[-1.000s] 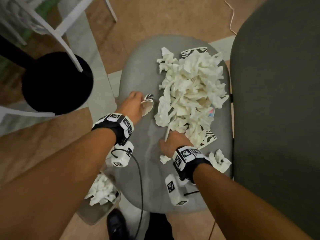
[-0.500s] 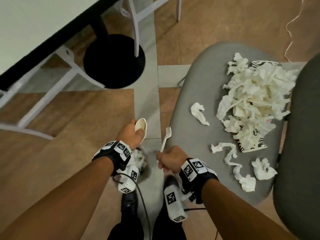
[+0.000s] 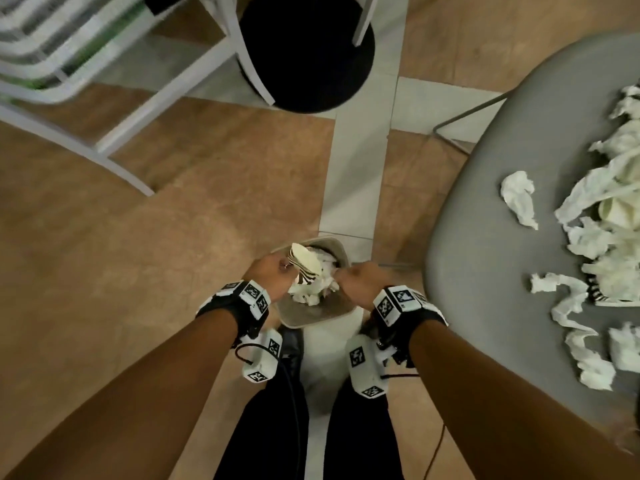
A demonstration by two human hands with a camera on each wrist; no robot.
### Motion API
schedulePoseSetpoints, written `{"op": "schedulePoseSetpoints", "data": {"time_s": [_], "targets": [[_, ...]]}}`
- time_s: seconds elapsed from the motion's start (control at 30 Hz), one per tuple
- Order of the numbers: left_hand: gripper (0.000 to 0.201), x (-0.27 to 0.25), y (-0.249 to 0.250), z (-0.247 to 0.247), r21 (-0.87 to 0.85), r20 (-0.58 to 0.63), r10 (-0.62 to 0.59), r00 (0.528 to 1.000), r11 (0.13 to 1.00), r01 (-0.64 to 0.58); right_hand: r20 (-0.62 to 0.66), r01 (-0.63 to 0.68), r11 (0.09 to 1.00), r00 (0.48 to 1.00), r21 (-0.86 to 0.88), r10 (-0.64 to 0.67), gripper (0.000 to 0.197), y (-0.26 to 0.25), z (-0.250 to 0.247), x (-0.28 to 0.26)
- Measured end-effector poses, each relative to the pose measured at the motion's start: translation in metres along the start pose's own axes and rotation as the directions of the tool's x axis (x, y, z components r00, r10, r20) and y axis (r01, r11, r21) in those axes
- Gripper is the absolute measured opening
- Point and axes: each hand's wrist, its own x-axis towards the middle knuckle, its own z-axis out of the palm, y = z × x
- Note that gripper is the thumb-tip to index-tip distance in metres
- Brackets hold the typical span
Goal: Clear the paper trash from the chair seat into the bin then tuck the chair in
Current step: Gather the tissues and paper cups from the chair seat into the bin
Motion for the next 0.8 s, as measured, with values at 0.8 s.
{"op": "schedulePoseSetpoints", "data": {"time_s": [0.8], "targets": [[0.044,-0.004,0.375,0.139,0.646,0.215,0.552,0.806,0.538,-0.541,-0.622,-0.181,0.983,0.766,0.037,0.164,0.035,0.281,-0.226,-0.112]]}}
